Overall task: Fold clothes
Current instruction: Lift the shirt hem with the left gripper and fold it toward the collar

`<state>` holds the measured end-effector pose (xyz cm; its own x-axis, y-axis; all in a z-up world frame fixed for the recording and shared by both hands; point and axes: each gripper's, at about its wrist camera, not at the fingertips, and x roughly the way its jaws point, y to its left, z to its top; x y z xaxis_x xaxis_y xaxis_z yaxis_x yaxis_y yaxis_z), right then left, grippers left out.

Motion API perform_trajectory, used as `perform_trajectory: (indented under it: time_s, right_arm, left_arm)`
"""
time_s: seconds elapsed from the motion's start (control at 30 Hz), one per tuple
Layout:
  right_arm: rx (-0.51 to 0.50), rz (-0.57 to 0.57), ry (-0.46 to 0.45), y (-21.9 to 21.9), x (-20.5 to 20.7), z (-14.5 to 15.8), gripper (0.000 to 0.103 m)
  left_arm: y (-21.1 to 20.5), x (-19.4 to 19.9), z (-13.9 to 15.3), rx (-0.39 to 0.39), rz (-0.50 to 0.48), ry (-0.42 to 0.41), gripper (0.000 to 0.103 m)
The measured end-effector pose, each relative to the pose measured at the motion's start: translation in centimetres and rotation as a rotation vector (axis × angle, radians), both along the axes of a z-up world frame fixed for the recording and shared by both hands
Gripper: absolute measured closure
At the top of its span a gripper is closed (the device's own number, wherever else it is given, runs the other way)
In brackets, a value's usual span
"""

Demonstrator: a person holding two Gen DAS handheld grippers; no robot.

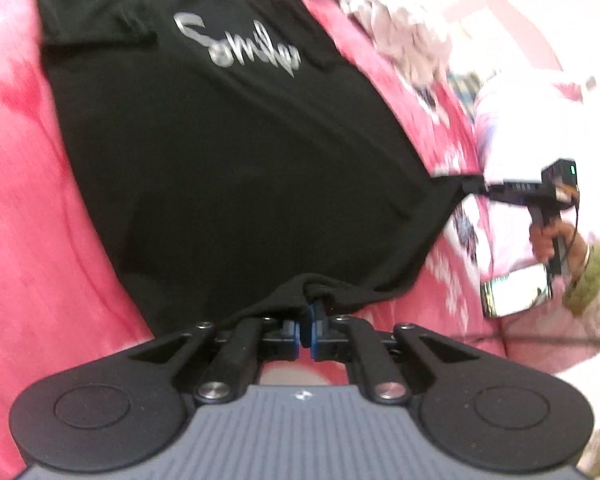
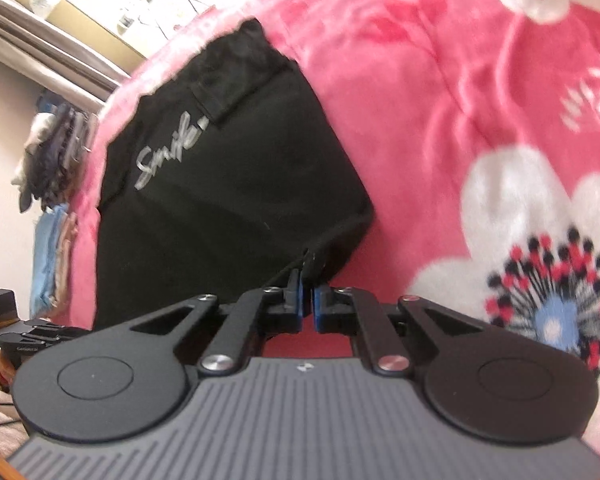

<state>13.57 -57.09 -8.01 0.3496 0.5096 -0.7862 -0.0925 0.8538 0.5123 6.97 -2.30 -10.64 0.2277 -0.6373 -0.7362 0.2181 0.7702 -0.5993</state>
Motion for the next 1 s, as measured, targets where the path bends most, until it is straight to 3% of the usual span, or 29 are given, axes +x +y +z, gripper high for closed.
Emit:
perform_trajectory:
  time_s: [0.43, 0.73, 1.0]
  right_arm:
    - [0.013, 0.024, -0.152, 3.9, 9.0, 3.8, 0.1]
    - [0.047, 0.023, -0.289, 7.6, 18.1, 4.9, 0.1]
    - [0.061, 0.037, -0.323, 12.5, 26.5, 4.0, 0.1]
  left_arm:
    - [4.5, 5.0, 5.1, -0.013, 0.272, -0.242, 0.098]
    - [7.1, 9.9, 4.7, 0.011, 0.427, -0.321, 0.098]
    - [10.6, 14.8, 3.3, -0.005, 0.559, -0.336, 0.098]
